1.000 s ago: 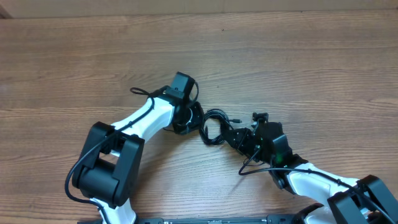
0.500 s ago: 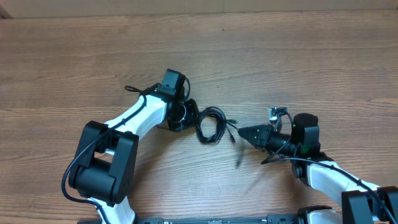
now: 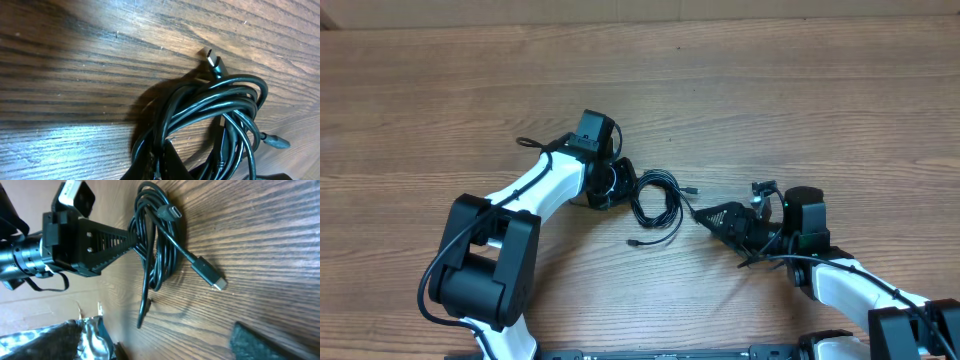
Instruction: Untangle cables
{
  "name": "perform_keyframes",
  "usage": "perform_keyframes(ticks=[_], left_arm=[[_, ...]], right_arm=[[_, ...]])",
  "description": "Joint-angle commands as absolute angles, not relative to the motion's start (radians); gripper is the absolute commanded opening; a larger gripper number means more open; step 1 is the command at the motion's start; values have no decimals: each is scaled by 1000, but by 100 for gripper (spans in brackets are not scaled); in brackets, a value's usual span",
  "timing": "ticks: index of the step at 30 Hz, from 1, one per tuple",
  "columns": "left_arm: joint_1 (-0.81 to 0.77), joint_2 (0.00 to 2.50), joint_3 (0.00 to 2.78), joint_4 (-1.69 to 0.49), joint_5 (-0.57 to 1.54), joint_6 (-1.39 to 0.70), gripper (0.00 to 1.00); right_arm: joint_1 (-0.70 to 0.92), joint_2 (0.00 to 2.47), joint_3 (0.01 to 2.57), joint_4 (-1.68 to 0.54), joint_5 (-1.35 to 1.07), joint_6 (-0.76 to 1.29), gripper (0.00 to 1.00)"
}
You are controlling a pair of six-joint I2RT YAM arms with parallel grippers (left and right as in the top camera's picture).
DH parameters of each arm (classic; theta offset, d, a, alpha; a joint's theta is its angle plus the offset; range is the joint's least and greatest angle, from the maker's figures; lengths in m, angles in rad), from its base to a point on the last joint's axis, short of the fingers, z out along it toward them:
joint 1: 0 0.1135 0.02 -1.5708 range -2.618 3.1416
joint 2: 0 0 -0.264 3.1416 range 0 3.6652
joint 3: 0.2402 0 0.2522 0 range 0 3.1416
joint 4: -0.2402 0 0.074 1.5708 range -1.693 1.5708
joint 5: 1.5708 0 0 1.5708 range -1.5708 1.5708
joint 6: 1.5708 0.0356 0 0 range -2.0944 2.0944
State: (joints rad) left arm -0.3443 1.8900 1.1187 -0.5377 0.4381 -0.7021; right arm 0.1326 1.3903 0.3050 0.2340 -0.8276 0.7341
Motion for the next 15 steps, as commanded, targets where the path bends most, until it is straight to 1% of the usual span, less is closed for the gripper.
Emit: perform_keyframes(ticks=[1, 9, 15], left_arm=[[-339, 1903, 1115, -538, 439, -687, 4], [-341, 1903, 1115, -538, 448, -717, 4], [-341, 1903, 1115, -555, 496, -725, 4]], right_arm=[[136, 1377, 315, 219, -802, 724, 100], [136, 1377, 315, 199, -807, 732, 100], [136, 1377, 315, 188, -812, 731, 100]])
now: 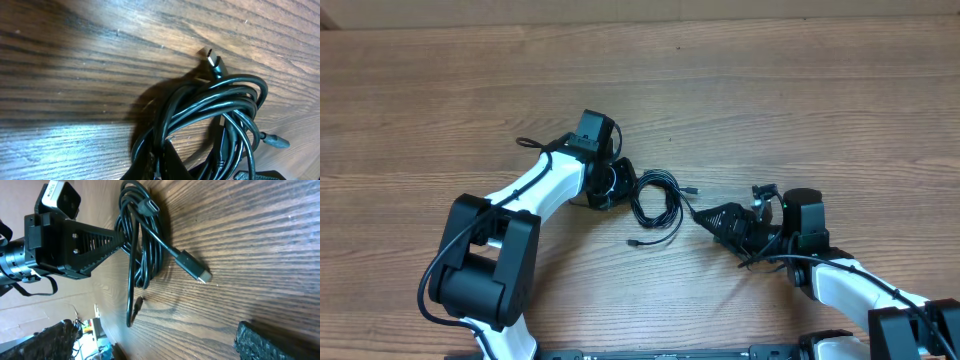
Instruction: Untangle cables
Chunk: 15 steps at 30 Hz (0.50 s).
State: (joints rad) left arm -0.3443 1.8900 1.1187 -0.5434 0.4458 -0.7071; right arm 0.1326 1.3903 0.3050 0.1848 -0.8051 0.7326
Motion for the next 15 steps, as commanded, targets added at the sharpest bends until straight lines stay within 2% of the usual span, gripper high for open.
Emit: perform_keyframes(ticks=[1, 15], left_arm=[[-341, 1903, 1115, -558, 499, -725, 4], [-341, 1903, 1115, -562, 541, -724, 4]], right_arm=[[136, 1377, 315, 187, -806, 731, 100], [136, 1377, 315, 175, -745, 708, 100]])
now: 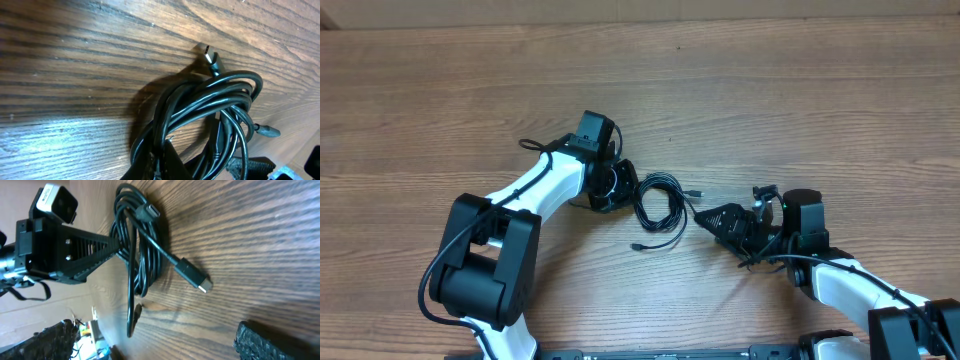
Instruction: Untangle cables
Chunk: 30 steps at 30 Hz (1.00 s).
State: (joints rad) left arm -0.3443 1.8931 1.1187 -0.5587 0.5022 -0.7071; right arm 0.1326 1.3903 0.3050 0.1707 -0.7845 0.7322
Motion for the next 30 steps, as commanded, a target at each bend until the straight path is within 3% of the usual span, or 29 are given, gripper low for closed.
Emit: perform_keyframes(ticks=[1, 6, 13, 23, 30], left_arm=[[-342, 1903, 1115, -561, 541, -725, 4], [-340, 1903, 1115, -567, 556, -741, 4], [-312, 1897, 1134, -562, 794, -737, 4], [-304, 1699, 1218, -682, 552, -551, 4], [-303, 1472, 1218, -744, 543, -284, 4]], right_arm=[[135, 1377, 316, 185, -750, 701, 100], [140, 1376, 323, 214, -779, 707, 93], [141, 1376, 342, 107, -872, 709, 92], [141, 1376, 342, 128, -1031, 709, 88], [141, 1375, 342, 323, -1210, 775, 80]])
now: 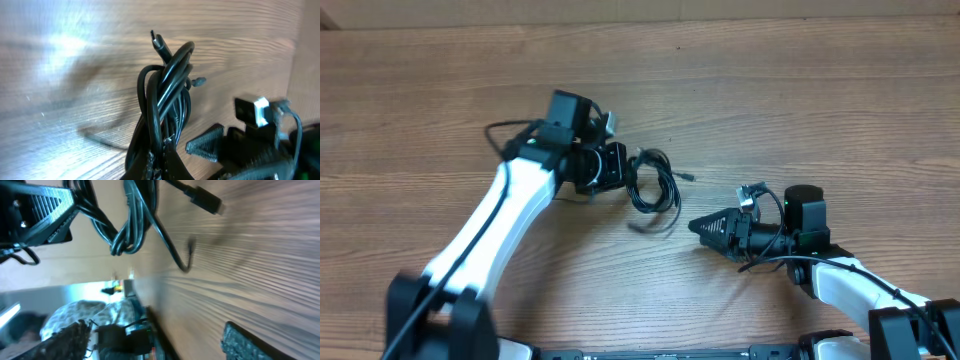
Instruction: Untangle cables
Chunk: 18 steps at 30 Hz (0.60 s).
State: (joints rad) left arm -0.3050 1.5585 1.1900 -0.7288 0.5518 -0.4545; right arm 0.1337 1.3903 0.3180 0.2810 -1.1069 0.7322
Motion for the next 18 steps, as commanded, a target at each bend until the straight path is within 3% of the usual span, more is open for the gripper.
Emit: perform_keyframes(ticks=[1, 5, 9, 18], left_arm=[[-303, 1446, 1218, -755, 543, -267, 4], [-303, 1374, 1218, -782, 542, -324, 4], [-303, 1368, 1217, -794, 542, -554, 4], [-303, 1372, 1217, -858, 398, -823, 4]], right_arm=[[142, 1372, 342, 356, -1214, 793, 79], [142, 1355, 342, 500, -1199, 933, 79], [171, 1354, 342, 638, -1152, 1158, 78], [400, 1354, 342, 699, -900, 1377, 75]])
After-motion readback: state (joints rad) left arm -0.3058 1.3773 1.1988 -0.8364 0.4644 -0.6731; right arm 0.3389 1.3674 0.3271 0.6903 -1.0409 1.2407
